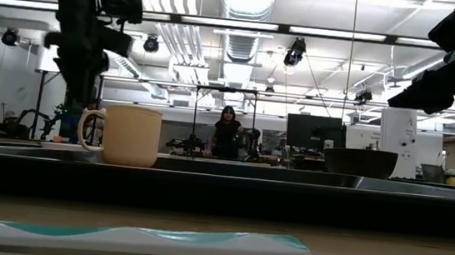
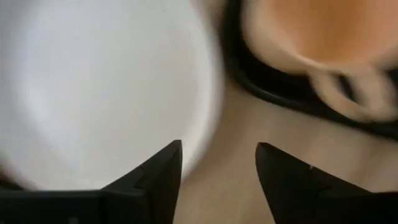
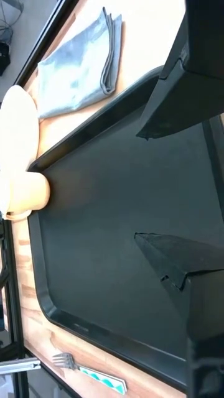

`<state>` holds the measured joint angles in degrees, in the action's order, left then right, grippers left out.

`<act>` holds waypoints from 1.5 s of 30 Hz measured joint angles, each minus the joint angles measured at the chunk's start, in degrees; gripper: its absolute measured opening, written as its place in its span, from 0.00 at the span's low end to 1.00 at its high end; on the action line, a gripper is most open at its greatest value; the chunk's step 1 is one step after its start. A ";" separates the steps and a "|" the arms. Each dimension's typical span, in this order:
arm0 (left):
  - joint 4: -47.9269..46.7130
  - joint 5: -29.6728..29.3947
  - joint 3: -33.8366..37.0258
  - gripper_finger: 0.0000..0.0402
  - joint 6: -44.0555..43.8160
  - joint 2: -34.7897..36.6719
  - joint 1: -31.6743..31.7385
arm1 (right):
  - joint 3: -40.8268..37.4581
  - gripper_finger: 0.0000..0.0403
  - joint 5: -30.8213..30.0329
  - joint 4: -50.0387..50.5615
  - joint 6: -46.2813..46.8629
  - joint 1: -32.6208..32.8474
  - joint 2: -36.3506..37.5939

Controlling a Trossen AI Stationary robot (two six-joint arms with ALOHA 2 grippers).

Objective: Set up tray
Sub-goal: Put the white plate on the black serving tray to the bottom of the orange mug

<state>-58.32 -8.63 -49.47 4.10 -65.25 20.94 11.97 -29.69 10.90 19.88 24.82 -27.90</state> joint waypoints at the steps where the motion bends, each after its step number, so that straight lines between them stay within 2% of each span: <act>1: 0.32 -2.01 -0.15 0.48 -1.41 0.00 0.50 | 0.00 0.62 0.00 -0.02 0.21 0.00 0.01; 8: -0.03 -2.46 2.60 0.50 -1.37 -0.02 1.96 | 0.00 0.62 0.00 -0.02 0.01 0.02 0.00; 16: 4.74 -0.86 7.15 0.51 -4.69 -0.10 2.91 | 0.00 0.62 0.08 0.00 -0.18 0.02 0.00; 23: 7.49 1.82 6.29 0.51 -2.23 -2.14 4.24 | -0.02 0.62 0.20 -0.04 0.01 0.02 0.00; 27: 4.99 2.09 5.25 0.51 1.64 -4.89 5.78 | -0.02 0.62 0.19 -0.04 0.18 0.02 0.01; 37: 7.60 4.20 5.21 0.51 6.26 -11.65 6.90 | -0.04 0.62 0.17 -0.04 0.52 0.02 0.00; 45: 10.33 5.67 5.24 0.51 6.36 -13.71 7.00 | -0.04 0.62 0.17 -0.02 0.55 0.02 0.02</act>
<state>-48.00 -2.96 -44.23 10.46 -78.96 27.94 11.92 -29.52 10.87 20.43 24.84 -27.88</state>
